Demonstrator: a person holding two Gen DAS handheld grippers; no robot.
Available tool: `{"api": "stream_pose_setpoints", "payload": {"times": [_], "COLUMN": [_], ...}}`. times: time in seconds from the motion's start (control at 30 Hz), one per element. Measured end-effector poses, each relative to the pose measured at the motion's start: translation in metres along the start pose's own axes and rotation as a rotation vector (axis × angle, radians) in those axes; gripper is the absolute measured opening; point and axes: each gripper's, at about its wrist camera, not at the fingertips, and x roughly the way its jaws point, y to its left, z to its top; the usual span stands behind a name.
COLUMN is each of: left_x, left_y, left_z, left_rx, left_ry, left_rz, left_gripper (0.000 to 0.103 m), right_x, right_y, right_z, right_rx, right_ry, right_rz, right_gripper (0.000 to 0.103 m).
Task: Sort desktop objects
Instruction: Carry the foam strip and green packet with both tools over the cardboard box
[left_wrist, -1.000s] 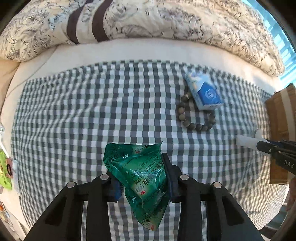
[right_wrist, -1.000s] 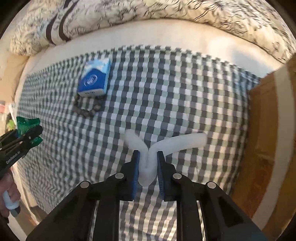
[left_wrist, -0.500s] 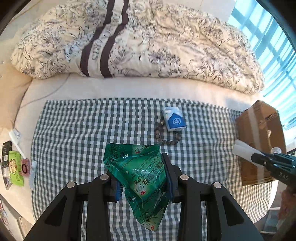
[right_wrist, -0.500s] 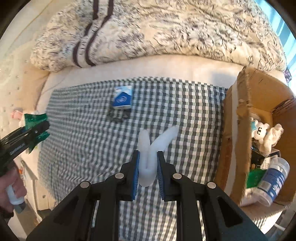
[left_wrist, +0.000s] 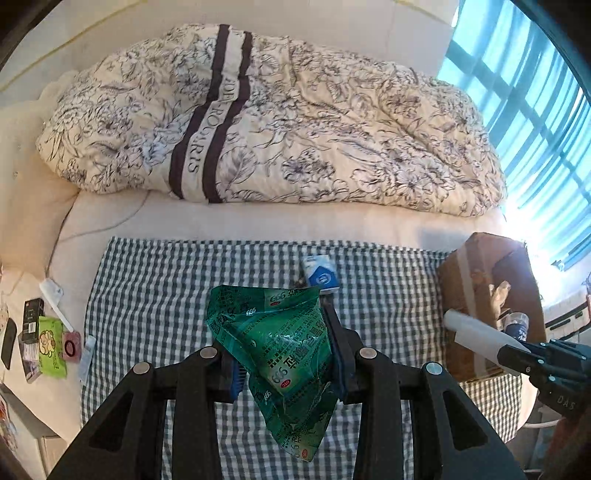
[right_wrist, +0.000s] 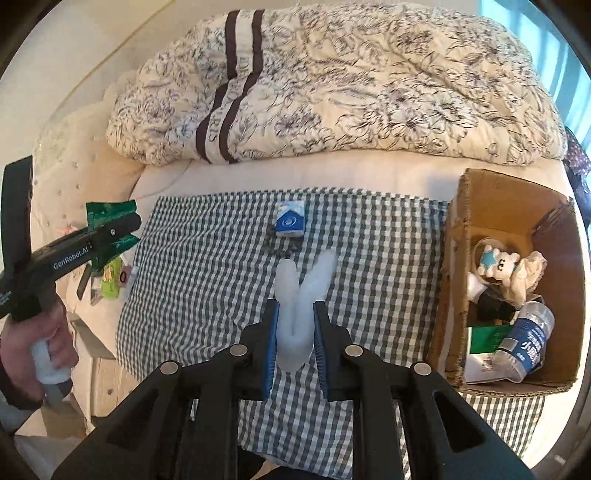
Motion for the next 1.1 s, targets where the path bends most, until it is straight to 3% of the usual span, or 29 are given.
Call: {"api": "stream_pose_setpoints", "payload": {"times": [0.3,0.63,0.9,1.1], "left_x": [0.010,0.023,0.034,0.050], "left_y": [-0.071,-0.207,-0.307,-0.350], "left_z": [0.010,0.019,0.012,0.006], "left_rx": [0.098,0.309,0.463,0.482], "left_ry": [0.010,0.006,0.023,0.053], "left_rz": [-0.073,-0.204,-0.274,-0.298], "left_gripper": [0.036,0.036,0.036,0.036], "right_x": [-0.031,-0.063,-0.089,-0.086], "right_y": [-0.062,-0.171,-0.230,-0.244], "right_z": [-0.007,-0.026,-0.034,-0.037], "right_rx": [0.107,0.240,0.328,0.338], "right_ry": [-0.054,-0.079,-0.107,-0.091], "right_rz": [-0.080,-0.247,-0.292,-0.279], "right_gripper": [0.017,0.017,0.017,0.017]}}
